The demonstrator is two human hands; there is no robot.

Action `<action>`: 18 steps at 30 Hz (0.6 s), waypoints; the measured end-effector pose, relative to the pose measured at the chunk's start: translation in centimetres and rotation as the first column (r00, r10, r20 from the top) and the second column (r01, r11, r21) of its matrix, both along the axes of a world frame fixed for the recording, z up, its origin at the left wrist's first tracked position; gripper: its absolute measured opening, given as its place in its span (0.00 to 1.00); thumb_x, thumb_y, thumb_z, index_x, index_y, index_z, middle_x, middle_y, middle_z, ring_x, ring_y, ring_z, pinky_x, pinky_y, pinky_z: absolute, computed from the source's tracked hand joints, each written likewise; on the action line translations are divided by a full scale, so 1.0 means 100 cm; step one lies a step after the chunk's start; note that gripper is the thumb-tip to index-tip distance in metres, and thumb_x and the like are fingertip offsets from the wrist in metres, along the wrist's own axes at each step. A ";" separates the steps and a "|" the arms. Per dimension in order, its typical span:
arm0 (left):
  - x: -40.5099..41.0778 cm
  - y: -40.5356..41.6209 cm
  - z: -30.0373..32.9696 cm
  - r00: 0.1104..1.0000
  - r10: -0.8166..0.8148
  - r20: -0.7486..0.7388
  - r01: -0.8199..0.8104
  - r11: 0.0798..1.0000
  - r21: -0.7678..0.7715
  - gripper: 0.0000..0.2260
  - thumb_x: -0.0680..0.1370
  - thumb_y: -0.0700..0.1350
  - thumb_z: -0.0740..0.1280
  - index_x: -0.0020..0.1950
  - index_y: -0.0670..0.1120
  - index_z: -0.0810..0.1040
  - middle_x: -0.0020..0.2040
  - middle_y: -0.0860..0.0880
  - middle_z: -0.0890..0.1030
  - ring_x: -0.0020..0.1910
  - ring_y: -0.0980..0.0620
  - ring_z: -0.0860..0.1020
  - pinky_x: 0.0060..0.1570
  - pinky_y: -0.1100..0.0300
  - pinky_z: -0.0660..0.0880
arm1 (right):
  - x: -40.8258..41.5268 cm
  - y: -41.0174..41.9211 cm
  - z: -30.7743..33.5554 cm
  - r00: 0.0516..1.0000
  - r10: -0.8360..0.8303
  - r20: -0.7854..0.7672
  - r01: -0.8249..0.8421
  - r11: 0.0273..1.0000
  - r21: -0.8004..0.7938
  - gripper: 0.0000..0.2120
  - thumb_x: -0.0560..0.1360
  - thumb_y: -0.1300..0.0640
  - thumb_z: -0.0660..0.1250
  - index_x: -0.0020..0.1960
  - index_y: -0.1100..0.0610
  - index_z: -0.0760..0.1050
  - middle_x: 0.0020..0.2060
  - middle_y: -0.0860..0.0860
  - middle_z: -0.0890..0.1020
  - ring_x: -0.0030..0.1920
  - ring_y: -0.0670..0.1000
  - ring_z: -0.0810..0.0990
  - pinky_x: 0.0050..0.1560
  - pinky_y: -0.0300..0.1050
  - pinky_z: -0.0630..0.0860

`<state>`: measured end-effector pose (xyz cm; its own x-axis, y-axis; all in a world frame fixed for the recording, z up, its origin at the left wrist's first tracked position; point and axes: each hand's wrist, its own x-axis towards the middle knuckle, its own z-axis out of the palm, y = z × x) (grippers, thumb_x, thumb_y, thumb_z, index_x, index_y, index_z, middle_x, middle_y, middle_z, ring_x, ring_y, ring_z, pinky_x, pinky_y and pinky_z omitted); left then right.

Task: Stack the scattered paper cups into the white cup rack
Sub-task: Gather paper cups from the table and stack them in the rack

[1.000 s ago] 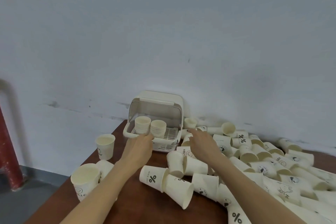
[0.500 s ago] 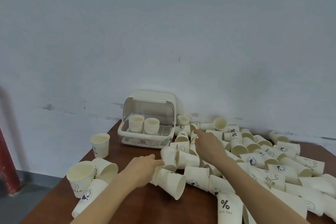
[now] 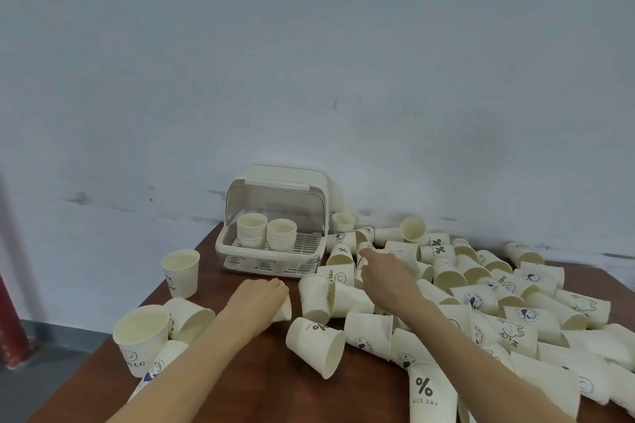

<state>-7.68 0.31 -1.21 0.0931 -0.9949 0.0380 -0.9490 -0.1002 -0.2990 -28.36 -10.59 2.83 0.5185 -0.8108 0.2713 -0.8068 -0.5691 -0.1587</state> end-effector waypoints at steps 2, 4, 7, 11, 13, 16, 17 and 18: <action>0.005 -0.002 0.005 0.999 0.034 0.026 -0.034 0.999 -0.019 0.19 0.77 0.38 0.64 0.68 0.43 0.67 0.63 0.46 0.74 0.60 0.45 0.75 0.50 0.53 0.72 | 0.000 -0.001 -0.001 1.000 -0.001 -0.014 0.001 1.000 -0.003 0.15 0.77 0.63 0.53 0.62 0.57 0.69 0.52 0.57 0.80 0.54 0.59 0.75 0.44 0.50 0.68; 0.008 -0.001 0.010 0.996 0.069 0.052 -0.068 0.997 -0.038 0.16 0.77 0.37 0.63 0.65 0.43 0.70 0.61 0.46 0.75 0.59 0.45 0.76 0.49 0.54 0.72 | 0.000 -0.001 -0.002 1.000 -0.005 -0.002 0.005 1.000 0.009 0.16 0.78 0.63 0.54 0.64 0.57 0.69 0.53 0.58 0.79 0.54 0.59 0.75 0.44 0.50 0.69; 0.013 0.003 0.012 0.990 0.137 0.023 -0.135 0.987 -0.089 0.13 0.78 0.38 0.61 0.62 0.44 0.71 0.59 0.47 0.77 0.56 0.46 0.78 0.46 0.55 0.73 | 0.001 -0.002 -0.006 1.000 -0.007 0.018 0.006 0.999 0.039 0.19 0.77 0.63 0.54 0.67 0.56 0.68 0.53 0.57 0.80 0.55 0.58 0.75 0.47 0.52 0.74; 0.012 0.007 0.015 0.979 0.190 -0.077 -0.201 0.962 -0.186 0.13 0.78 0.40 0.61 0.62 0.46 0.70 0.58 0.48 0.76 0.55 0.48 0.77 0.43 0.56 0.71 | 0.001 -0.002 -0.010 0.999 -0.001 0.036 -0.001 0.999 0.051 0.21 0.77 0.63 0.54 0.70 0.56 0.66 0.52 0.56 0.80 0.54 0.57 0.75 0.44 0.50 0.72; 0.009 0.008 0.018 0.970 0.194 -0.147 -0.226 0.943 -0.243 0.11 0.78 0.41 0.61 0.61 0.47 0.70 0.56 0.50 0.76 0.54 0.49 0.77 0.41 0.58 0.69 | 0.001 -0.001 -0.010 0.999 0.002 0.051 -0.005 0.999 0.052 0.21 0.77 0.63 0.54 0.70 0.56 0.66 0.52 0.56 0.80 0.54 0.57 0.75 0.45 0.50 0.74; -0.001 0.010 0.020 0.955 0.172 -0.240 -0.246 0.913 -0.326 0.07 0.79 0.43 0.59 0.57 0.48 0.71 0.54 0.51 0.77 0.53 0.49 0.77 0.39 0.58 0.67 | -0.001 0.000 -0.008 0.999 0.000 0.048 -0.003 0.999 0.050 0.19 0.77 0.63 0.54 0.67 0.56 0.68 0.52 0.56 0.80 0.54 0.58 0.75 0.48 0.53 0.76; -0.005 0.011 0.020 0.949 0.158 -0.271 -0.251 0.901 -0.354 0.06 0.80 0.44 0.58 0.56 0.48 0.71 0.52 0.51 0.77 0.51 0.49 0.77 0.38 0.57 0.67 | -0.003 0.000 -0.007 0.999 -0.004 0.045 0.002 0.999 0.046 0.18 0.77 0.63 0.54 0.66 0.56 0.69 0.52 0.57 0.80 0.54 0.58 0.75 0.48 0.53 0.76; -0.009 0.012 0.020 0.941 0.137 -0.308 -0.255 0.887 -0.385 0.06 0.80 0.45 0.57 0.54 0.48 0.71 0.51 0.51 0.78 0.50 0.48 0.77 0.38 0.57 0.68 | -0.004 -0.001 -0.006 0.999 -0.008 0.047 0.006 0.999 0.042 0.18 0.77 0.62 0.54 0.65 0.56 0.70 0.51 0.56 0.80 0.53 0.58 0.75 0.48 0.53 0.75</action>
